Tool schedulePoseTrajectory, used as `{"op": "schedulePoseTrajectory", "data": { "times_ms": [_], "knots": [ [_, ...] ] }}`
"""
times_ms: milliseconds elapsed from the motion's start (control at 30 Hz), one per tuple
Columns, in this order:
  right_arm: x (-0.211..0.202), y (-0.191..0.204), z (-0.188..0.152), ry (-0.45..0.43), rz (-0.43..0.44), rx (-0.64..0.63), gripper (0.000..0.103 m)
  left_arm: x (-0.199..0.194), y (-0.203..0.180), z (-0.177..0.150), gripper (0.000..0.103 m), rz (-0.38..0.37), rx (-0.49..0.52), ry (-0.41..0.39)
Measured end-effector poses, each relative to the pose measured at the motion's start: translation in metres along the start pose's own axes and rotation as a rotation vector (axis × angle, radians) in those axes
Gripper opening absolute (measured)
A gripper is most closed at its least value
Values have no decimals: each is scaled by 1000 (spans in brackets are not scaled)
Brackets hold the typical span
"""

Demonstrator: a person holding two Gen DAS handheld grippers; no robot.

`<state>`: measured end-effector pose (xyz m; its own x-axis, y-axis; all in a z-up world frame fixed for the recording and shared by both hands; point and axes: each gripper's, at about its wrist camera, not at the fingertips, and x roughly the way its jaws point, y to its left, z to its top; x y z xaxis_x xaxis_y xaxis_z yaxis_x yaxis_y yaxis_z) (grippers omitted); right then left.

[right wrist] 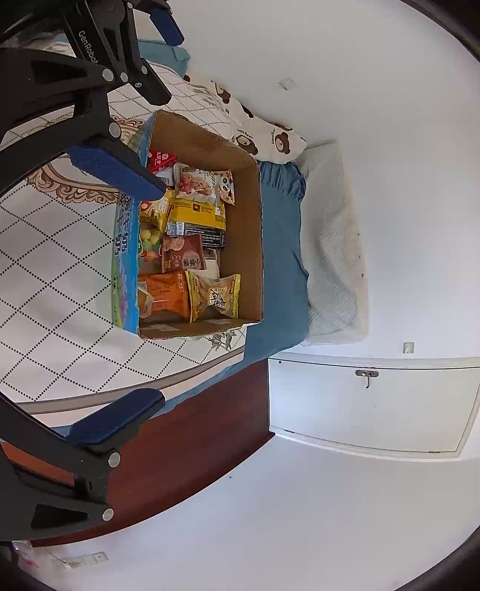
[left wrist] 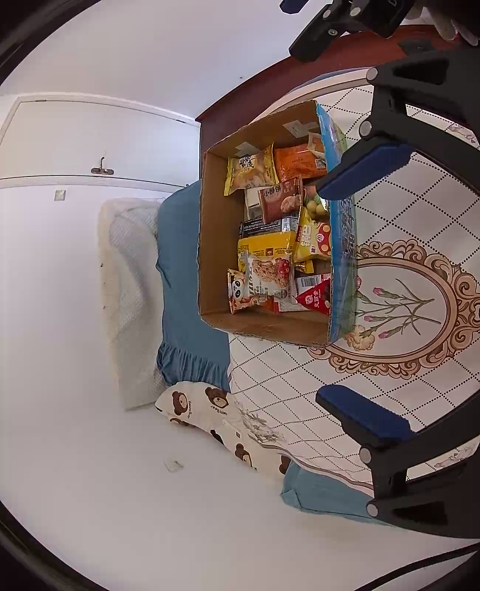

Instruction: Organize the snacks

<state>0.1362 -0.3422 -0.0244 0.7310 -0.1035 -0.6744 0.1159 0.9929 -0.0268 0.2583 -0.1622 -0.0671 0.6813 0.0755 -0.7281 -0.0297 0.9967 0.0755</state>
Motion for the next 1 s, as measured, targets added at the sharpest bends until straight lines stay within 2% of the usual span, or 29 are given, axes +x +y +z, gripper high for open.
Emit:
{"op": "schedulePoseTrajectory", "data": {
  "times_ms": [1000],
  "knots": [
    [-1,-4,-6,5,-16,7,103,-13,-5,5,103,-18,23,-22]
  ]
}}
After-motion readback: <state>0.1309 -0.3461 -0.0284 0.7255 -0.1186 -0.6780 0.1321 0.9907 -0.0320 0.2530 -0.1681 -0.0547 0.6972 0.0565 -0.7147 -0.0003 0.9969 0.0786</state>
